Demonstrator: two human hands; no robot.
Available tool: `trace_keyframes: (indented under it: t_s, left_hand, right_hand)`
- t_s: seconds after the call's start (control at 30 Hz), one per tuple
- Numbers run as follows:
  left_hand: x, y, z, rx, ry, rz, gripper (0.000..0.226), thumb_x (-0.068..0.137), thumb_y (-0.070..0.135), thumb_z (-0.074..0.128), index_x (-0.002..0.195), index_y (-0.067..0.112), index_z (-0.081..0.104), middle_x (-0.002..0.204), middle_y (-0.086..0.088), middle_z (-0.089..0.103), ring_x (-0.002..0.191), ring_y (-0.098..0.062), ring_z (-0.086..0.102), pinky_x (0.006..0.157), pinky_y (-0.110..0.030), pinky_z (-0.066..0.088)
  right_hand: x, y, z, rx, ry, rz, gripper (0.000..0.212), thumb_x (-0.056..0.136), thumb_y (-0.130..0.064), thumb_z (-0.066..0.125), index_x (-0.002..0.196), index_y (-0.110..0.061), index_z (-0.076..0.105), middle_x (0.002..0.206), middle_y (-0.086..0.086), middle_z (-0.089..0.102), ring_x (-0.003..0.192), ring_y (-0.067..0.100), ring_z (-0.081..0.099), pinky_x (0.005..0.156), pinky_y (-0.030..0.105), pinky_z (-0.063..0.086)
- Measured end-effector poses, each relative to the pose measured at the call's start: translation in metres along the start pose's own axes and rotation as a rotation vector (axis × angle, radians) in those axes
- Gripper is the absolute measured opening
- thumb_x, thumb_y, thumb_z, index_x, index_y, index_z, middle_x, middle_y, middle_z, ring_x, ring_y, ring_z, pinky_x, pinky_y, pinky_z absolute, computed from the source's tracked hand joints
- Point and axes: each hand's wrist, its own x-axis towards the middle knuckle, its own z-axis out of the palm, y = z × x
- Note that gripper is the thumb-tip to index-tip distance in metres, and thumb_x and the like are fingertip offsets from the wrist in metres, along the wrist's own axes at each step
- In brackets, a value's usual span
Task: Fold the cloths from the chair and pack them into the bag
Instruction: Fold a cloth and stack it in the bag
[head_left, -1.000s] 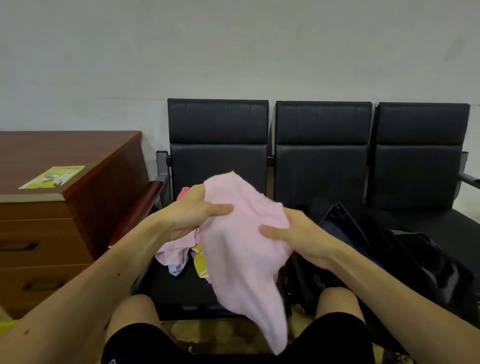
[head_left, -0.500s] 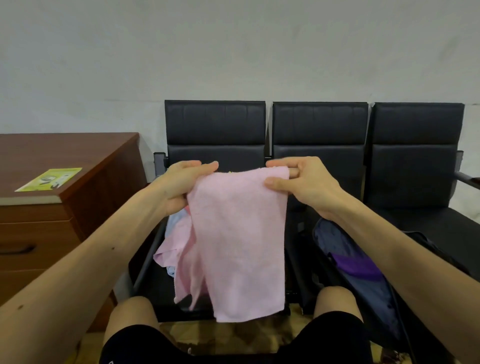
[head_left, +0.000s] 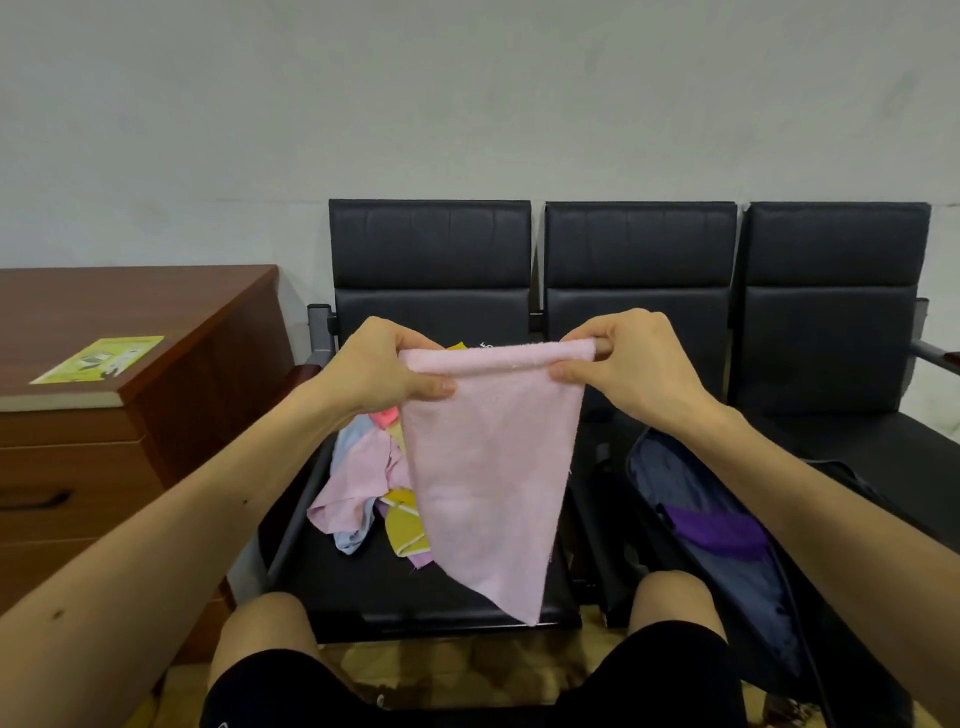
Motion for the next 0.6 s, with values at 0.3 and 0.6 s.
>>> trace_keyframes:
  t_s: [0.3, 0.6]
  left_hand:
    - [-0.001, -0.004, 0.011, 0.063, 0.109, 0.073, 0.018, 0.079, 0.027, 0.082, 0.095, 0.02, 0.075, 0.084, 0.007, 0.068, 0.077, -0.01, 0.065, 0.058, -0.021, 0.049]
    - [-0.008, 0.0, 0.015, -0.269, 0.149, 0.215, 0.006, 0.086, 0.022, 0.075, 0.088, 0.028, 0.072, 0.083, 0.012, 0.067, 0.071, 0.004, 0.063, 0.052, -0.014, 0.049]
  right_hand:
    - [-0.001, 0.006, 0.006, -0.184, 0.042, 0.01, 0.024, 0.086, -0.037, 0.073, 0.104, -0.022, 0.075, 0.089, -0.002, 0.073, 0.079, 0.014, 0.065, 0.077, 0.034, 0.056]
    - [-0.007, 0.021, 0.007, 0.208, -0.021, 0.116, 0.012, 0.088, -0.025, 0.072, 0.096, -0.017, 0.068, 0.098, -0.004, 0.065, 0.089, 0.014, 0.063, 0.084, 0.037, 0.056]
